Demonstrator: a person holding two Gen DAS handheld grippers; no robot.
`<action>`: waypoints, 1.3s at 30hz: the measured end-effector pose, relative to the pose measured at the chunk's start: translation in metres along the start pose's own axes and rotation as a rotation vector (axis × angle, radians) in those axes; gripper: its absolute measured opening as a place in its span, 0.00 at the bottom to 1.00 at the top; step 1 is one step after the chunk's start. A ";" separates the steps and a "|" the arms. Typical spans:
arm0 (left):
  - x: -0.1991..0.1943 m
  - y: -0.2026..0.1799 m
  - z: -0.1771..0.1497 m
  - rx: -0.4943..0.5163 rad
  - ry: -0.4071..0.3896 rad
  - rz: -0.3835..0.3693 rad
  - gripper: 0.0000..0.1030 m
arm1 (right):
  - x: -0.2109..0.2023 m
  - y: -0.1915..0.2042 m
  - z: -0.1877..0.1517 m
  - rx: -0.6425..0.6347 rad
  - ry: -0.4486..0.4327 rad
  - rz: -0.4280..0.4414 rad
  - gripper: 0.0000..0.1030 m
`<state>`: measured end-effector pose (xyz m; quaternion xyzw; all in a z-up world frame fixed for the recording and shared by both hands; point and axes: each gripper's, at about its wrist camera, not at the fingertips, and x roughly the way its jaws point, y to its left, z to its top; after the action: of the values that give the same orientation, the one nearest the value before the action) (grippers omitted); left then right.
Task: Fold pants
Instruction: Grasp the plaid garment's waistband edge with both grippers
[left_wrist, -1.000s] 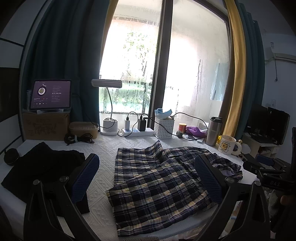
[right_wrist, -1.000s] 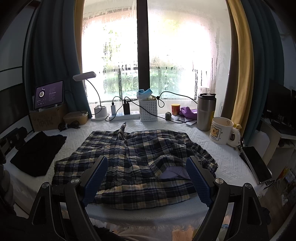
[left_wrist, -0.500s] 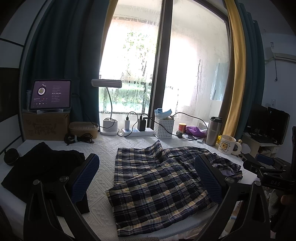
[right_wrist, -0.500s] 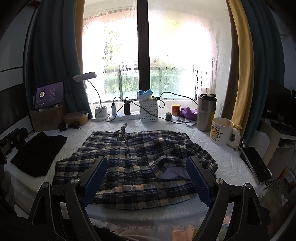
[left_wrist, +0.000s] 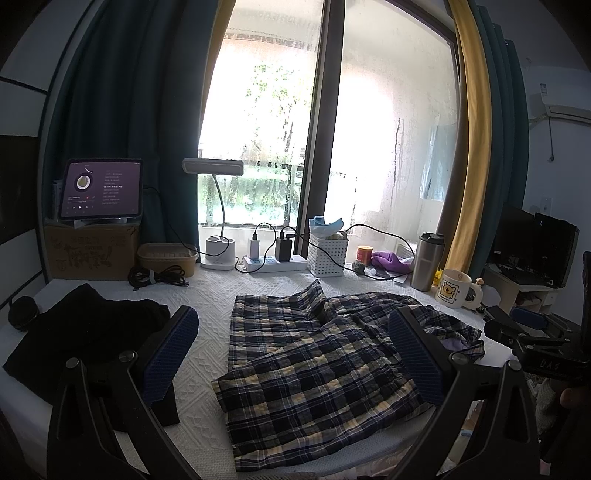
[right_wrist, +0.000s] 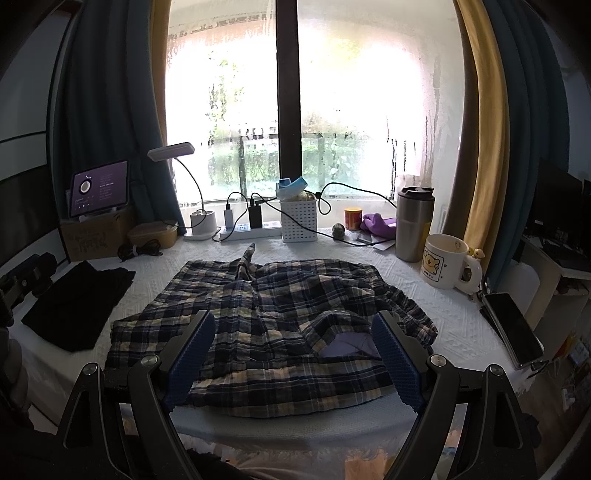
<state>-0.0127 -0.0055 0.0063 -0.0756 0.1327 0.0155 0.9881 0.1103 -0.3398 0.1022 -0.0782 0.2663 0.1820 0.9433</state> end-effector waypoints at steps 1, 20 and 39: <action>0.001 0.000 0.000 0.001 0.001 0.000 0.99 | 0.000 0.000 0.000 0.000 0.000 0.000 0.85; 0.076 0.016 -0.007 0.027 0.175 0.037 0.99 | 0.065 -0.034 -0.005 0.039 0.098 -0.020 0.85; 0.187 0.034 0.016 0.018 0.338 0.117 0.99 | 0.155 -0.105 0.041 0.108 0.139 -0.086 0.85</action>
<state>0.1696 0.0328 -0.0329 -0.0604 0.3013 0.0590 0.9498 0.2928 -0.3800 0.0595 -0.0509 0.3368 0.1208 0.9324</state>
